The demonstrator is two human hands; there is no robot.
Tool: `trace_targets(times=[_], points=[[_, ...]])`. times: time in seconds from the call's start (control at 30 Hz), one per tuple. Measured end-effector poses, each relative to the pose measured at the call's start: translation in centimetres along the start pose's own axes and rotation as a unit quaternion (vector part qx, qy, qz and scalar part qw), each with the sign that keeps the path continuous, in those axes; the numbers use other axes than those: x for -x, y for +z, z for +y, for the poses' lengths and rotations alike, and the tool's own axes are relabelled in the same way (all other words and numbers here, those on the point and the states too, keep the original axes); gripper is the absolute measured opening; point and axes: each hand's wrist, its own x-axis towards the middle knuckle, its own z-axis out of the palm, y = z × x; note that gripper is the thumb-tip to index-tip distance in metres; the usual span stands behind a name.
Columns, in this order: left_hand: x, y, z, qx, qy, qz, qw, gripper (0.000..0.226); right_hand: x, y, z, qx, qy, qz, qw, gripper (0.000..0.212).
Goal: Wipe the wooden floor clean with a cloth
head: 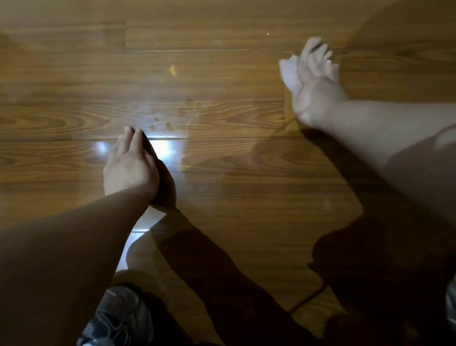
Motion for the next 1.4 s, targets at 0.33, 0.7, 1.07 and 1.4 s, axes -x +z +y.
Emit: trace_targets(times=[0.33, 0.7, 1.07, 1.4], points=[[-0.9, -1.4, 0.5, -0.028, 0.069, -0.013, 0.997, 0.045, 14.5, 4.6, -4.3, -0.006, -0.359, -0.141, 0.922, 0.059], [9.9, 4.9, 9.2, -0.053, 0.483, -0.136, 0.863, 0.044, 14.5, 2.1, 0.9, -0.258, 0.126, 0.121, 0.95, 0.047], [3.1, 1.1, -4.3, -0.035, -0.077, 0.02, 0.996, 0.047, 15.9, 3.1, -3.6, -0.237, 0.102, 0.102, 0.961, 0.046], [4.0, -1.1, -7.2, 0.031, 0.248, -0.111, 0.962, 0.048, 15.2, 1.3, -10.2, -0.208, 0.084, 0.054, 0.973, 0.046]])
